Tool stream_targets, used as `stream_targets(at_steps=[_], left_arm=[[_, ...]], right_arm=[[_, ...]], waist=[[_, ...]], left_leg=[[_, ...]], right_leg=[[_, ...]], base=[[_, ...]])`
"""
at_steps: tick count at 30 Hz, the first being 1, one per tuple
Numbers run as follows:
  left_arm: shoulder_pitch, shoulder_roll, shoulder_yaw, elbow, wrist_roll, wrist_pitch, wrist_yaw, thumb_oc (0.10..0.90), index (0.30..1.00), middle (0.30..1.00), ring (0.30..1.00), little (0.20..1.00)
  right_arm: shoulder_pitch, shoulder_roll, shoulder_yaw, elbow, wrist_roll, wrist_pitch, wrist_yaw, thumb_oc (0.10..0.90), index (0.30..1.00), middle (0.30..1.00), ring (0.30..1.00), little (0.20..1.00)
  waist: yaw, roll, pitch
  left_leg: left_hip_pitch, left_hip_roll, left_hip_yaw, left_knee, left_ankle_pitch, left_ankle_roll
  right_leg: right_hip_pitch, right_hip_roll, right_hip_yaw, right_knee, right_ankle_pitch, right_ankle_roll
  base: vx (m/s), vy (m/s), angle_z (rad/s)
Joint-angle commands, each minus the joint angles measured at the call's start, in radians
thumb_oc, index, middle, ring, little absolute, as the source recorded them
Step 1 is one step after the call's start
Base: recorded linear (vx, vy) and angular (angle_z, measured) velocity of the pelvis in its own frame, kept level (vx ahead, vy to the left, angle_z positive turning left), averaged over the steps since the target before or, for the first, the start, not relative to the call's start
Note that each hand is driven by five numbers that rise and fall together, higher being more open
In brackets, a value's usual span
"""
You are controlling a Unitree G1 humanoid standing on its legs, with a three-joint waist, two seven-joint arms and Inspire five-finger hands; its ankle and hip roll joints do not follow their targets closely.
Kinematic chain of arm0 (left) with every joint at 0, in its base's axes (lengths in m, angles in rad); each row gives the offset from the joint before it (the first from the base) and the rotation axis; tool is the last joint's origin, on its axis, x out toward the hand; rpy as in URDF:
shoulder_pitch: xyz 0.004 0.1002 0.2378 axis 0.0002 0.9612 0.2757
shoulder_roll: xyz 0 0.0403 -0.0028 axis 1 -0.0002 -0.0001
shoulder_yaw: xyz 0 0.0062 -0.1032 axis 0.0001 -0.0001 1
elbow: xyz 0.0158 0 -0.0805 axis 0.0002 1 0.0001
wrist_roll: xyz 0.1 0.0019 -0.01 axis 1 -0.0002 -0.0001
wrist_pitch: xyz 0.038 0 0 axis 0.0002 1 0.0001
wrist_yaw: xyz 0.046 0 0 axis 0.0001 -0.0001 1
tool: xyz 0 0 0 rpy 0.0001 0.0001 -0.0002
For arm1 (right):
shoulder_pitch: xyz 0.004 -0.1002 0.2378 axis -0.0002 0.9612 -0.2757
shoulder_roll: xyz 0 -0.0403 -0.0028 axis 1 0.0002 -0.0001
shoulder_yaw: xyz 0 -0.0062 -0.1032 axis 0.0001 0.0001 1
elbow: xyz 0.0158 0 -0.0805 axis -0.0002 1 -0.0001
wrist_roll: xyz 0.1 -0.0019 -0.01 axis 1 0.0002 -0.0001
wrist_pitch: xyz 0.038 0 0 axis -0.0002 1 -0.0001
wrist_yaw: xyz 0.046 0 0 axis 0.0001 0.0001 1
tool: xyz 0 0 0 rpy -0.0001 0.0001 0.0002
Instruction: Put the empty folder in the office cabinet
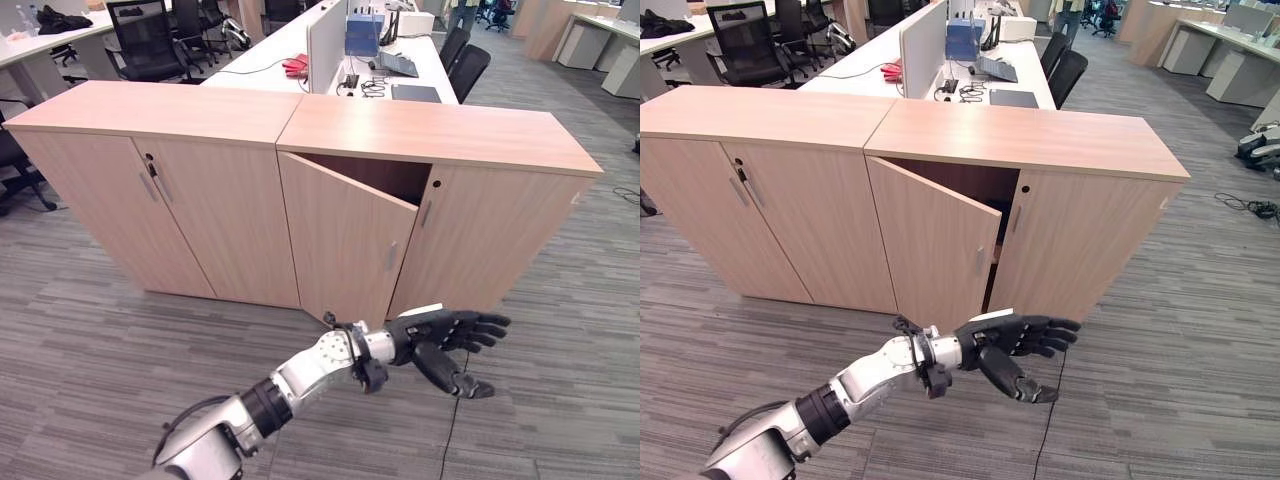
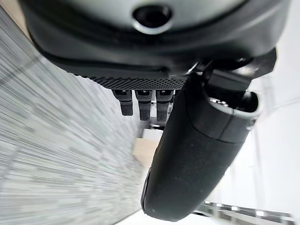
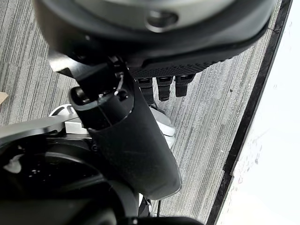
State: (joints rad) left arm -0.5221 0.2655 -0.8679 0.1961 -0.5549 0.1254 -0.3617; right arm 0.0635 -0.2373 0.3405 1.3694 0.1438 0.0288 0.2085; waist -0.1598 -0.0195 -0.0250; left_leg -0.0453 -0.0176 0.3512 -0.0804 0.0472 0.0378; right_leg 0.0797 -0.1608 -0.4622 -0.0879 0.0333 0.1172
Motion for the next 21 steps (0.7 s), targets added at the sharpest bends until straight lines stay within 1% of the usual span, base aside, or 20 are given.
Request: stream_targets(at_steps=[1, 3, 5, 6, 7, 8, 9, 10, 11, 12, 13, 14, 15, 16, 17, 18, 19, 21], left_arm=[[-0.100, -0.067, 0.039, -0.036, -0.007, -0.074, -0.064, 0.800, 0.900, 0.900, 0.900, 0.900], [-0.053, -0.024, 0.044, -0.035, -0.048, -0.069, -0.085, 0.800, 0.900, 0.900, 0.900, 0.900], [0.013, 0.002, 0.047, 0.039, -0.082, -0.033, -0.114, 0.800, 0.900, 0.900, 0.900, 0.900], [0.039, 0.027, 0.058, 0.046, -0.085, -0.036, -0.121, 0.800, 0.900, 0.900, 0.900, 0.900], [0.041, 0.029, 0.058, 0.045, -0.085, -0.036, -0.122, 0.800, 0.900, 0.900, 0.900, 0.900], [0.183, 0.119, 0.117, 0.072, -0.077, -0.059, -0.124, 0.800, 0.900, 0.900, 0.900, 0.900], [0.233, 0.129, 0.150, 0.105, -0.076, -0.065, -0.123, 0.800, 0.900, 0.900, 0.900, 0.900], [0.235, 0.129, 0.151, 0.106, -0.075, -0.066, -0.124, 0.800, 0.900, 0.900, 0.900, 0.900], [0.353, 0.132, 0.247, 0.176, -0.081, -0.090, -0.108, 0.800, 0.900, 0.900, 0.900, 0.900], [0.398, 0.118, 0.295, 0.217, -0.079, -0.100, -0.090, 0.800, 0.900, 0.900, 0.900, 0.900], [0.399, 0.116, 0.296, 0.219, -0.078, -0.102, -0.091, 0.800, 0.900, 0.900, 0.900, 0.900], [0.479, 0.110, 0.399, 0.260, -0.054, -0.139, -0.050, 0.800, 0.900, 0.900, 0.900, 0.900], [0.481, 0.109, 0.400, 0.261, -0.053, -0.139, -0.051, 0.800, 0.900, 0.900, 0.900, 0.900], [0.533, 0.109, 0.487, 0.308, 0.023, -0.200, -0.001, 0.800, 0.900, 0.900, 0.900, 0.900], [0.533, 0.108, 0.488, 0.309, 0.025, -0.201, -0.001, 0.800, 0.900, 0.900, 0.900, 0.900], [0.545, 0.086, 0.552, 0.464, 0.090, -0.211, 0.032, 0.800, 0.900, 0.900, 0.900, 0.900], [0.543, 0.084, 0.552, 0.468, 0.091, -0.214, 0.032, 0.800, 0.900, 0.900, 0.900, 0.900], [0.548, 0.079, 0.621, 0.591, 0.137, -0.234, 0.070, 0.800, 0.900, 0.900, 0.900, 0.900]], right_arm=[[-0.056, 0.002, -0.001, 0.018, -0.028, -0.019, 0.011, 0.800, 0.900, 0.900, 0.900, 0.900], [-0.051, -0.002, 0.004, 0.015, -0.049, -0.022, 0.013, 0.800, 0.900, 0.900, 0.900, 0.900], [-0.065, -0.009, 0.003, 0.021, -0.069, -0.016, 0.020, 0.800, 0.900, 0.900, 0.900, 0.900], [-0.069, -0.013, -0.004, 0.024, -0.069, -0.015, 0.020, 0.800, 0.900, 0.900, 0.900, 0.900], [-0.069, -0.012, -0.002, 0.024, -0.069, -0.015, 0.020, 0.800, 0.900, 0.900, 0.900, 0.900], [-0.073, -0.008, -0.022, 0.035, -0.062, -0.023, 0.022, 0.800, 0.900, 0.900, 0.900, 0.900], [-0.077, 0.000, -0.030, 0.044, -0.055, -0.022, 0.021, 0.800, 0.900, 0.900, 0.900, 0.900], [-0.077, 0.001, -0.028, 0.045, -0.055, -0.023, 0.021, 0.800, 0.900, 0.900, 0.900, 0.900], [-0.078, 0.005, -0.053, 0.064, -0.037, -0.026, 0.019, 0.800, 0.900, 0.900, 0.900, 0.900], [-0.080, 0.006, -0.067, 0.071, -0.020, -0.027, 0.020, 0.800, 0.900, 0.900, 0.900, 0.900], [-0.079, 0.005, -0.065, 0.072, -0.020, -0.027, 0.020, 0.800, 0.900, 0.900, 0.900, 0.900], [-0.079, 0.001, -0.100, 0.070, 0.024, -0.030, 0.020, 0.800, 0.900, 0.900, 0.900, 0.900], [-0.079, 0.001, -0.099, 0.070, 0.024, -0.030, 0.020, 0.800, 0.900, 0.900, 0.900, 0.900], [-0.076, -0.009, -0.136, 0.064, 0.073, -0.035, 0.020, 0.800, 0.900, 0.900, 0.900, 0.900], [-0.076, -0.009, -0.134, 0.064, 0.073, -0.035, 0.020, 0.800, 0.900, 0.900, 0.900, 0.900], [-0.083, -0.032, -0.153, 0.062, 0.092, -0.035, 0.020, 0.800, 0.900, 0.900, 0.900, 0.900], [-0.084, -0.033, -0.153, 0.062, 0.092, -0.035, 0.020, 0.800, 0.900, 0.900, 0.900, 0.900], [-0.086, -0.061, -0.169, 0.056, 0.103, -0.032, 0.022, 0.800, 0.900, 0.900, 0.900, 0.900]], waist=[[0.018, -0.020, 0.007], [0.022, -0.017, 0.007], [0.026, -0.013, 0.004], [0.029, -0.012, 0.004], [0.028, -0.012, 0.003], [0.047, -0.013, 0.003], [0.054, -0.015, 0.001], [0.052, -0.015, 0.000], [0.068, -0.020, -0.001], [0.075, -0.024, -0.002], [0.073, -0.023, -0.003], [0.090, -0.032, 0.002], [0.088, -0.031, 0.001], [0.108, -0.043, 0.006], [0.107, -0.043, 0.006], [0.120, -0.051, 0.009], [0.119, -0.050, 0.009], [0.127, -0.053, 0.011]], left_leg=[[0.119, 0.080, -0.035, -0.007, -0.130, -0.064], [0.122, 0.080, -0.032, -0.007, -0.130, -0.065], [0.124, 0.081, -0.028, -0.007, -0.130, -0.066], [0.124, 0.082, -0.028, -0.007, -0.130, -0.067], [0.124, 0.082, -0.027, -0.007, -0.130, -0.067], [0.123, 0.085, -0.030, -0.007, -0.129, -0.068], [0.123, 0.086, -0.030, -0.007, -0.128, -0.069], [0.123, 0.086, -0.030, -0.007, -0.128, -0.069], [0.124, 0.089, -0.034, -0.007, -0.125, -0.070], [0.125, 0.090, -0.036, -0.007, -0.123, -0.071], [0.125, 0.090, -0.037, -0.007, -0.123, -0.071], [0.123, 0.095, -0.043, -0.007, -0.117, -0.074], [0.124, 0.096, -0.043, -0.007, -0.117, -0.074], [0.121, 0.100, -0.052, -0.007, -0.112, -0.078], [0.122, 0.100, -0.052, -0.007, -0.112, -0.079], [0.118, 0.106, -0.055, -0.007, -0.105, -0.084], [0.118, 0.107, -0.055, -0.007, -0.105, -0.085], [0.115, 0.114, -0.057, -0.007, -0.097, -0.092]], right_leg=[[-0.064, 0.009, -0.005, 0.001, 0.024, 0.036], [-0.063, 0.009, -0.005, 0.001, 0.024, 0.036], [-0.062, 0.010, -0.004, 0.001, 0.025, 0.035], [-0.063, 0.011, -0.003, 0.001, 0.025, 0.035], [-0.063, 0.011, -0.003, 0.001, 0.025, 0.035], [-0.061, 0.015, -0.002, 0.001, 0.023, 0.032], [-0.060, 0.016, -0.003, 0.001, 0.021, 0.031], [-0.060, 0.016, -0.002, 0.001, 0.021, 0.030], [-0.055, 0.019, -0.005, 0.001, 0.017, 0.026], [-0.055, 0.022, -0.006, 0.001, 0.015, 0.023], [-0.055, 0.022, -0.006, 0.001, 0.015, 0.023], [-0.052, 0.027, -0.011, 0.001, 0.010, 0.018], [-0.051, 0.027, -0.011, 0.001, 0.010, 0.018], [-0.048, 0.033, -0.016, 0.001, 0.005, 0.014], [-0.048, 0.033, -0.016, 0.001, 0.005, 0.013], [-0.046, 0.039, -0.021, 0.001, 0.000, 0.009], [-0.046, 0.039, -0.021, 0.001, 0.000, 0.009], [-0.046, 0.045, -0.024, 0.001, -0.005, 0.004]], base=[[0.01, 0.001, 0.07], [0.01, 0.002, -0.02], [0.01, 0.006, -0.10], [0.01, 0.004, -0.03], [0.00, 0.000, 0.00], [0.00, -0.009, -0.05], [0.01, -0.009, -0.12], [0.01, -0.022, -0.06], [0.01, -0.034, 0.05], [0.01, -0.035, 0.10], [-0.01, -0.059, 0.07], [-0.01, -0.043, 0.10], [-0.01, -0.100, 0.12], [0.00, -0.060, 0.15], [0.00, -0.118, 0.11], [0.00, -0.062, 0.14], [0.01, -0.091, 0.17], [0.01, -0.094, 0.19]])
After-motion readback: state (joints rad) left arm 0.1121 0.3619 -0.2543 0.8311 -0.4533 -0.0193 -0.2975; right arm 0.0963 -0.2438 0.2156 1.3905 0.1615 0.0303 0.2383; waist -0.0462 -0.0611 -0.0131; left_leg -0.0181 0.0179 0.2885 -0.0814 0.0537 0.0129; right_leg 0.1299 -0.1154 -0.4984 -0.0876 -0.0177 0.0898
